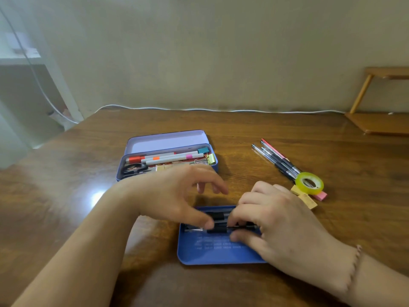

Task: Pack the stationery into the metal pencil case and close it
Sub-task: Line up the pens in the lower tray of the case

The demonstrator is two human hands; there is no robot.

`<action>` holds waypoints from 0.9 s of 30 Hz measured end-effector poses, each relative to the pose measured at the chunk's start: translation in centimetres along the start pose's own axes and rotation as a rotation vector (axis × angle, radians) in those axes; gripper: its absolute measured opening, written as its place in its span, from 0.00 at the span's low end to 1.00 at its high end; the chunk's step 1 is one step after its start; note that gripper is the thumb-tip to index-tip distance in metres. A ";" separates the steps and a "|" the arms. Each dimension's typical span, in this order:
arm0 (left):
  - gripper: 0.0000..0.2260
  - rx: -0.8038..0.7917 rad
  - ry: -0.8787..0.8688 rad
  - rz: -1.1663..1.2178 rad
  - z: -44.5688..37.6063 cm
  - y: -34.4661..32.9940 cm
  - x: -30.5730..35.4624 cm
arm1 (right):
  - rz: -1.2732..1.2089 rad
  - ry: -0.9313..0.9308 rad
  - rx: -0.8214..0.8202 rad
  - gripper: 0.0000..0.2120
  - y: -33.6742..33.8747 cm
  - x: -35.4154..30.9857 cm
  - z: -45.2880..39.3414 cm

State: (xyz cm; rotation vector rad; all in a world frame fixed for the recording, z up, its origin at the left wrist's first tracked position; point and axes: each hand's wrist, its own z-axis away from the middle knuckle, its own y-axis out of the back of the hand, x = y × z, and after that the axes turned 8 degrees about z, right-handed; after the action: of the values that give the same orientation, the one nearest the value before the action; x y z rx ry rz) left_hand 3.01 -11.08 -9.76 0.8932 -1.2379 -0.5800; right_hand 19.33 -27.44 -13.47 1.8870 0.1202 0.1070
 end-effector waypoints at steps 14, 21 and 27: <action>0.20 -0.092 0.046 0.009 -0.3 -0.6 0.0 | -0.090 -0.077 -0.046 0.14 -0.2 0.2 -0.4; 0.18 -0.109 0.058 0.035 -0.3 -0.5 -0.2 | -0.082 -0.395 0.172 0.16 2.3 5.9 -0.3; 0.15 -0.094 0.041 0.058 -0.4 -0.5 -0.2 | -0.011 -0.686 -0.146 0.24 2.0 9.3 0.1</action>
State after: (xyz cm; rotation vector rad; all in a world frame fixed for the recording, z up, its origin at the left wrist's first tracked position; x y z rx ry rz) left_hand 3.40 -11.07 -10.31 0.7845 -1.1865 -0.5657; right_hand 28.59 -26.88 -11.46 1.6820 -0.3373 -0.5240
